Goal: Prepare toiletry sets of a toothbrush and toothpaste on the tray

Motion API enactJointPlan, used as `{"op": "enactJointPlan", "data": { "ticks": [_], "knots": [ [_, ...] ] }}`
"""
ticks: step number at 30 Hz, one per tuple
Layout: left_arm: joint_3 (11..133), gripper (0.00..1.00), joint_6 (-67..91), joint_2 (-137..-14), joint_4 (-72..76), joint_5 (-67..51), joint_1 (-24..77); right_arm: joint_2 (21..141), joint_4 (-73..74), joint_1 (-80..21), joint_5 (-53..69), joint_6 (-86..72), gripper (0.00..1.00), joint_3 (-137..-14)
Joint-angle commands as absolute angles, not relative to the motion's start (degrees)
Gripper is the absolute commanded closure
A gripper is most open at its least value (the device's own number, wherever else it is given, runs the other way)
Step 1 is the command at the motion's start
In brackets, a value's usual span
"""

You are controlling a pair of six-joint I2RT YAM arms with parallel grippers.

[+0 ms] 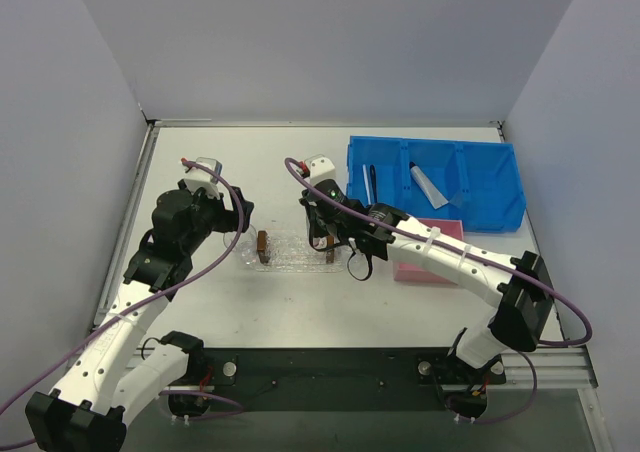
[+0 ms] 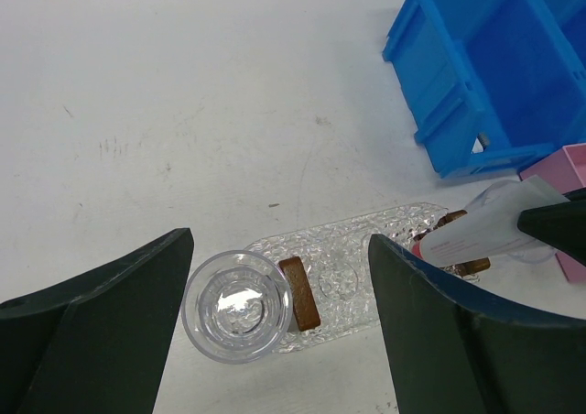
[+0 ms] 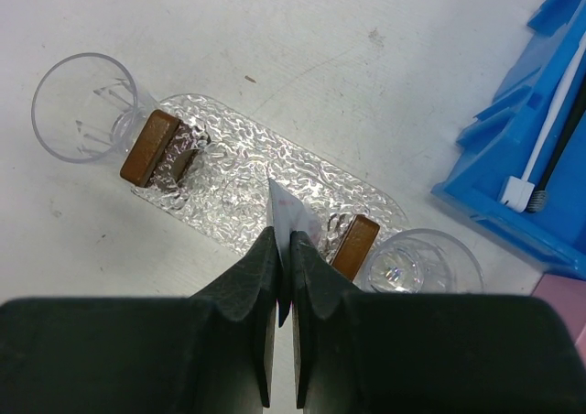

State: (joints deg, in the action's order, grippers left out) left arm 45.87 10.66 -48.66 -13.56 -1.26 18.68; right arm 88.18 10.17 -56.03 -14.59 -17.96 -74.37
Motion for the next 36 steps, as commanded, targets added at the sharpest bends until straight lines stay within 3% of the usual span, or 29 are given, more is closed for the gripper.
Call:
{"op": "enactJointPlan", "data": {
  "ticks": [1, 36],
  "knots": [
    [47.7, 0.12, 10.1, -48.1, -12.7, -0.5, 18.9, 88.1, 7.3, -56.3, -16.7, -18.5, 1.00, -76.6],
    [47.6, 0.12, 10.0, -48.4, -12.7, -0.5, 19.0, 89.6, 7.1, -56.3, -17.3, -19.6, 1.00, -75.1]
  ]
}}
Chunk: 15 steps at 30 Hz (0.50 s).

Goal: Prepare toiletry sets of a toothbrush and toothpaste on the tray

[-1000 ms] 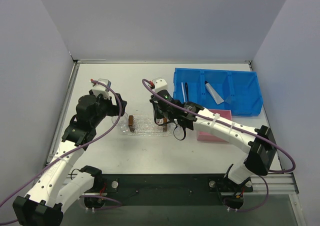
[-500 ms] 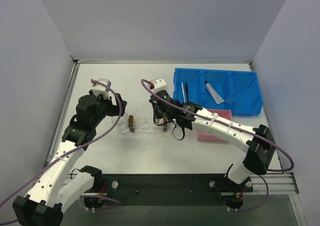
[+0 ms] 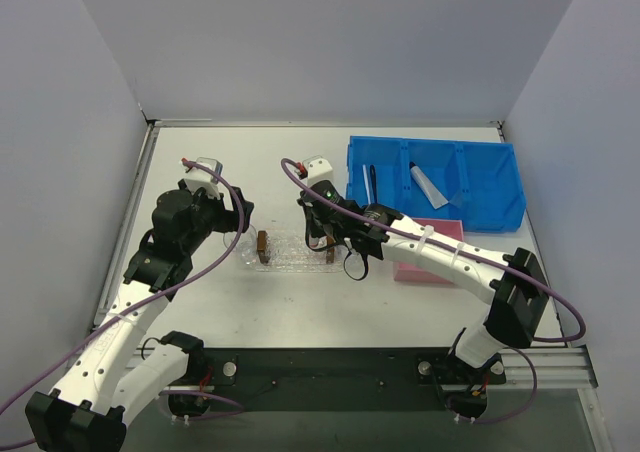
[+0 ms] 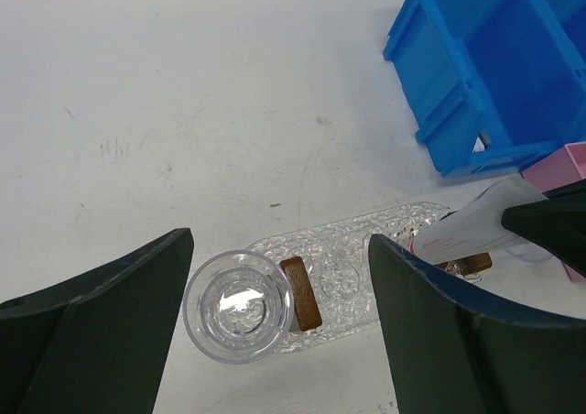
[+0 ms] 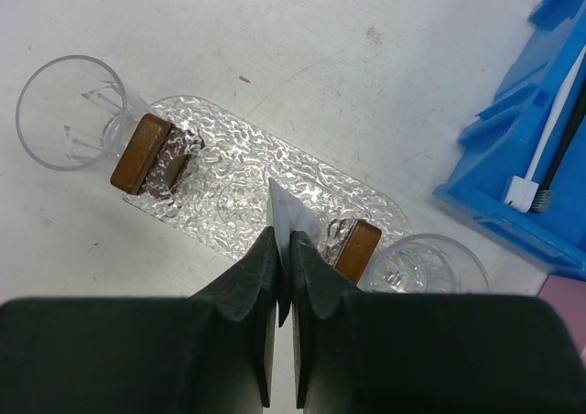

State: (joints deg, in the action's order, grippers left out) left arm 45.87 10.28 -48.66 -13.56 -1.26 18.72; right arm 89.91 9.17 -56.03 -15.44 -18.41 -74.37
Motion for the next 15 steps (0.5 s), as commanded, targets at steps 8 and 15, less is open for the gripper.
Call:
{"op": "enactJointPlan", "data": {
  "ticks": [8, 15],
  "knots": [
    [47.6, 0.12, 10.0, -48.5, -12.8, -0.7, 19.0, 88.9, 7.5, -56.3, -17.3, -19.9, 1.00, -74.6],
    [47.6, 0.12, 10.0, -48.5, -12.7, -0.8, 19.0, 88.9, 8.1, -56.4, -17.5, -20.5, 1.00, -74.3]
  ]
}}
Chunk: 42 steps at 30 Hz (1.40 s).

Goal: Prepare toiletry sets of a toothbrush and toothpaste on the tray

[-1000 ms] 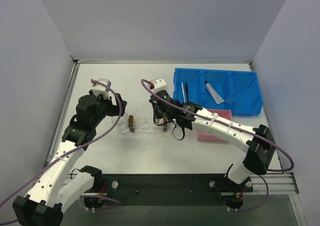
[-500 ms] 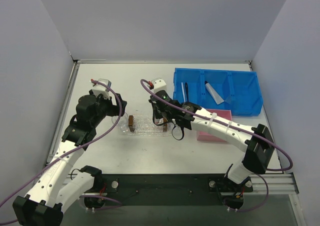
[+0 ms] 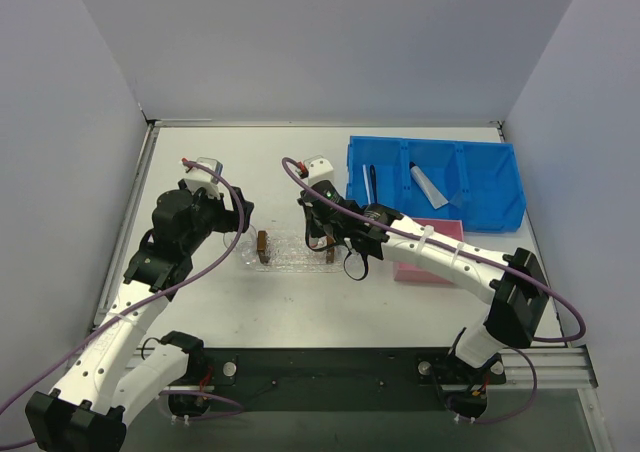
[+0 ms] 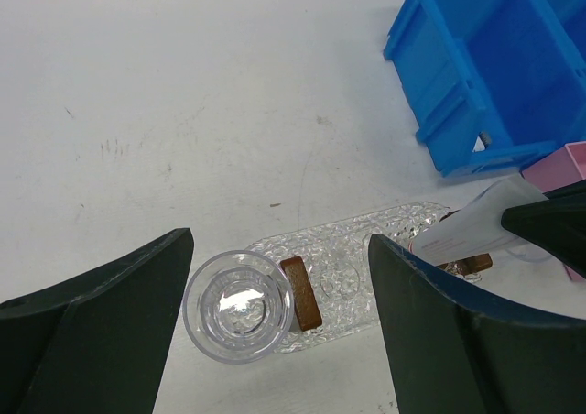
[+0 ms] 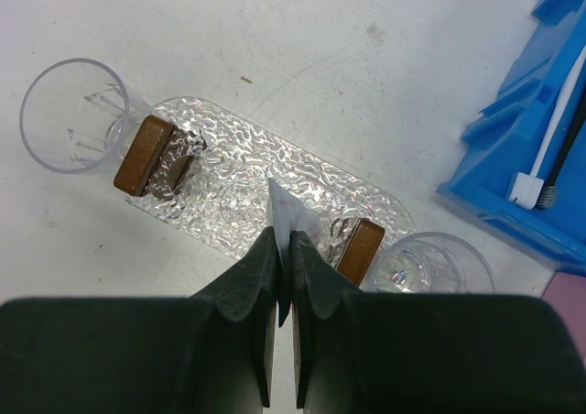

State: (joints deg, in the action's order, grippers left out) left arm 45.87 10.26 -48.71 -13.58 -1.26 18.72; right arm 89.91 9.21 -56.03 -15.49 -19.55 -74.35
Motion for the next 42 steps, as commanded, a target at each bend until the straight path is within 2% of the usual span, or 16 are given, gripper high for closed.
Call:
{"op": "enactJointPlan", "data": {
  "ticks": [1, 42],
  "knots": [
    [47.6, 0.12, 9.9, -48.5, -12.7, -0.9, 19.0, 88.8, 8.3, -56.4, -17.5, -20.4, 1.00, -74.4],
    [47.5, 0.12, 10.1, -49.2, -12.7, -1.1, 19.0, 89.8, 7.2, -57.1, -19.2, -21.4, 1.00, -72.4]
  ]
}}
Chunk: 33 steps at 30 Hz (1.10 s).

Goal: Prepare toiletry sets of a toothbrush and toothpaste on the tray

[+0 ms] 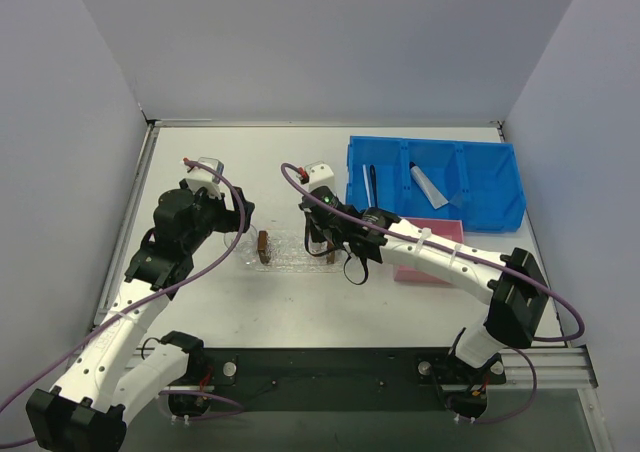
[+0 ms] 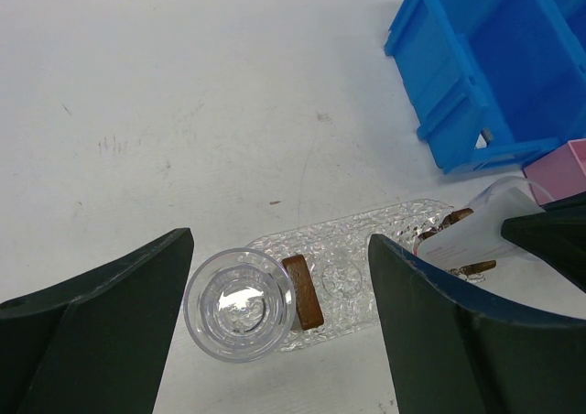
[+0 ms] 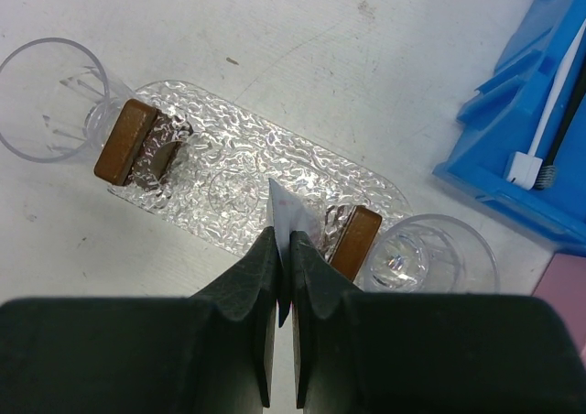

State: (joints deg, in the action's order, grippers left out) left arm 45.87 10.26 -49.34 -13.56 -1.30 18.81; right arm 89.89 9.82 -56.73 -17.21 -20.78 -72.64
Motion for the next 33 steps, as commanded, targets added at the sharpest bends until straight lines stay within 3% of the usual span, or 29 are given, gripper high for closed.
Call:
{"op": "enactJointPlan", "data": {
  "ticks": [1, 29, 33],
  "knots": [
    [47.6, 0.12, 10.0, -49.2, -12.7, -1.2, 19.1, 89.8, 6.9, -57.2, -19.2, -21.3, 1.00, -72.3],
    [47.6, 0.12, 10.1, -49.2, -12.7, -1.2, 19.1, 93.4, 5.7, -57.1, -20.2, -20.7, 1.00, -72.0],
    [47.6, 0.12, 10.1, -49.1, -12.7, -1.2, 19.1, 93.7, 6.5, -57.1, -20.7, -20.8, 0.89, -72.4]
  ]
}}
